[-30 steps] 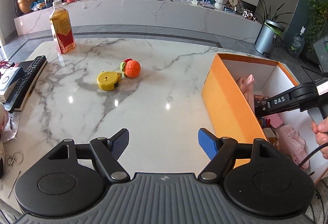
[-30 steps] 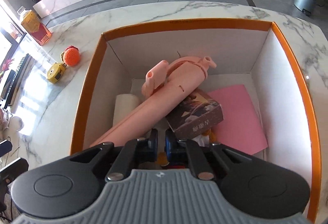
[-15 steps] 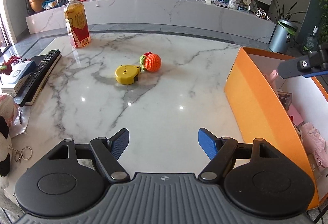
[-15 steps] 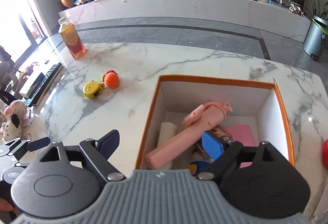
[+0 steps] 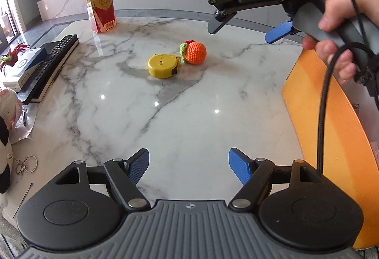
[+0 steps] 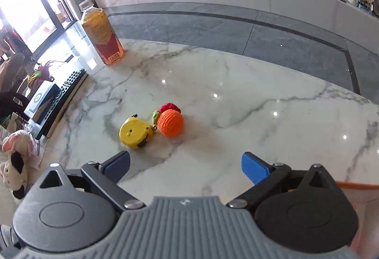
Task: Organize objects
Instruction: 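Move the right tool to the crocheted orange and grasp it, then lift the crocheted orange while left tool grasps the yellow tape measure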
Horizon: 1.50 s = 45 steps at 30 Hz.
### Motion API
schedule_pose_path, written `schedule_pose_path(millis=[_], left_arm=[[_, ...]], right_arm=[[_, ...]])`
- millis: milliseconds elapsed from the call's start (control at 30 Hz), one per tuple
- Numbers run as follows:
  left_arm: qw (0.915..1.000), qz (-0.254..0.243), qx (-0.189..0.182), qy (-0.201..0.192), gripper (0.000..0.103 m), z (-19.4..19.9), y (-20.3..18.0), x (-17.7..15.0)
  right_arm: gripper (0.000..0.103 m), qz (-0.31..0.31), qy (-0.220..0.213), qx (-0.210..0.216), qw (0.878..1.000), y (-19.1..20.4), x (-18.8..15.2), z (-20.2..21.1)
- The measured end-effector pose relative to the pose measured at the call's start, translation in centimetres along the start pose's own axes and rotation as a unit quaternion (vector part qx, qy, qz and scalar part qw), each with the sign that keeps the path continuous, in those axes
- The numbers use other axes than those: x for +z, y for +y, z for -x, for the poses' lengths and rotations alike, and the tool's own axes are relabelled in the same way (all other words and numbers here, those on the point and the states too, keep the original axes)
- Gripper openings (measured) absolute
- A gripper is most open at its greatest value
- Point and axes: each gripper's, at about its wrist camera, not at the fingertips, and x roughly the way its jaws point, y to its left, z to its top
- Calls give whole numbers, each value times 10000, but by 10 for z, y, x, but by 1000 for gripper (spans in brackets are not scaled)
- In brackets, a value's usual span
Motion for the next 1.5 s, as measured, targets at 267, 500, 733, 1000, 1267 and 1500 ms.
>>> schedule_pose_path(millis=[267,500,733,1000,1267,1500], left_arm=[[9990,426,122,-43,83,-7,21,15],[9986,426,248,216,83,-16,28,12],[9994,275,116,199,84,-15,25,11],[9992,334,74,214,84,-16,26,12],[9961,787,-376,156,85,-15,40,16],[9981,485,-351,-141,85,-17,34,34]], right_arm=[[99,-353,168,-182,9991,6,33,-61],[84,-496,484,-145,9975,13,40,-93],[71,-429,605,-252,9969,22,38,-109],[49,-644,543,-345,9958,15,32,-106],[49,-9,238,-91,9997,23,3,-30],[49,174,-137,-48,9997,17,-56,44]])
